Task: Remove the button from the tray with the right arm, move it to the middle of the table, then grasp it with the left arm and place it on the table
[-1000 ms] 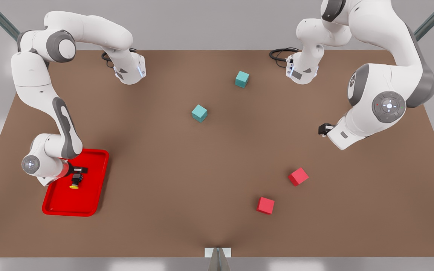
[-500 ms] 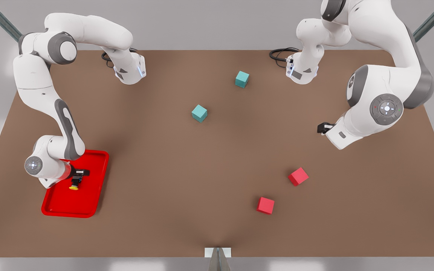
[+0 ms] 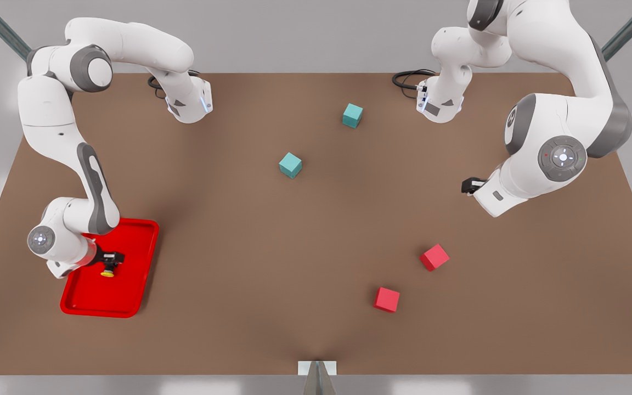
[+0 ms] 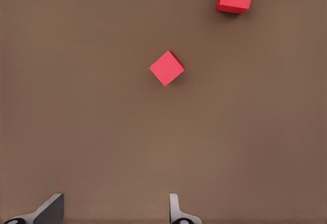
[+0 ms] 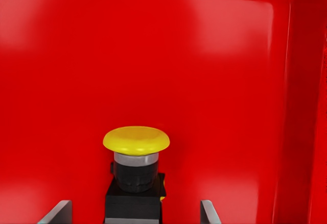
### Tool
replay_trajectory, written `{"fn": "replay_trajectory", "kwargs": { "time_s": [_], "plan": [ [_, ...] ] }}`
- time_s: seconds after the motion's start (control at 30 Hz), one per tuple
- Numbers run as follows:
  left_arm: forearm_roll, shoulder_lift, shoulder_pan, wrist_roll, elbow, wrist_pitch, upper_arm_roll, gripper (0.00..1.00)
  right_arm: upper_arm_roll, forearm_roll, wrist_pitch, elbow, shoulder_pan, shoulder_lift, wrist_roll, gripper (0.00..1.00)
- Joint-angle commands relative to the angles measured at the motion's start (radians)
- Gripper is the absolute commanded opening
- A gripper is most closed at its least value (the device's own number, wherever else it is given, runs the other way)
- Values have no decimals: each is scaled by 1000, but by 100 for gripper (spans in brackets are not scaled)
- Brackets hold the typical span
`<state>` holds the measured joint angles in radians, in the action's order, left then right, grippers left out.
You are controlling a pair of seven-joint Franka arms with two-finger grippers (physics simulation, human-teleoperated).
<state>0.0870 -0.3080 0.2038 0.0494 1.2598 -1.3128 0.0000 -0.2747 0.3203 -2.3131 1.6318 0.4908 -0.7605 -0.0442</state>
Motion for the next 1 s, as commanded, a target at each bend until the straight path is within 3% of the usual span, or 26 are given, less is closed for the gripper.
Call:
{"fn": "replay_trajectory", "kwargs": {
  "time_s": [0.0,0.07,0.17,0.3,0.37,0.4,0.47,0.53,0.67,0.8,0.87,0.93,0.97],
  "plan": [
    [0,1,0,0,0,1,0,100,0,-1,-55,3,0,-2,3,94],
    [0,1,0,0,0,0,0,100,0,-1,-52,8,0,-3,1,89],
    [2,0,0,0,0,-3,0,100,2,-1,-40,22,0,-3,-6,51],
    [2,0,0,-2,0,-5,0,100,2,0,-6,20,0,-3,-13,39],
    [2,0,0,-2,0,-5,0,100,0,2,0,17,-4,1,-22,37],
    [2,0,0,-2,0,-5,0,100,-9,0,110,-24,-37,6,-13,37],
    [2,0,0,-2,0,-5,0,100,-167,8,420,-240,-49,10,30,37],
    [2,0,0,-2,0,-5,0,100,-248,6,600,-365,-136,26,122,38],
    [2,-2,0,-2,0,-6,0,100,-299,-13,587,-371,-443,16,599,37],
    [2,-3,0,-2,0,-6,0,100,-287,-24,354,-372,-696,-83,1006,36],
    [2,-2,0,-2,0,-6,0,100,-282,-24,245,-380,-745,-129,1161,37],
    [2,-3,0,-2,0,-6,0,100,-279,-33,232,-565,-834,-253,1340,38],
    [2,-3,0,-2,0,-6,0,100,-221,-35,225,-655,-912,-309,1429,38]
  ]
}}
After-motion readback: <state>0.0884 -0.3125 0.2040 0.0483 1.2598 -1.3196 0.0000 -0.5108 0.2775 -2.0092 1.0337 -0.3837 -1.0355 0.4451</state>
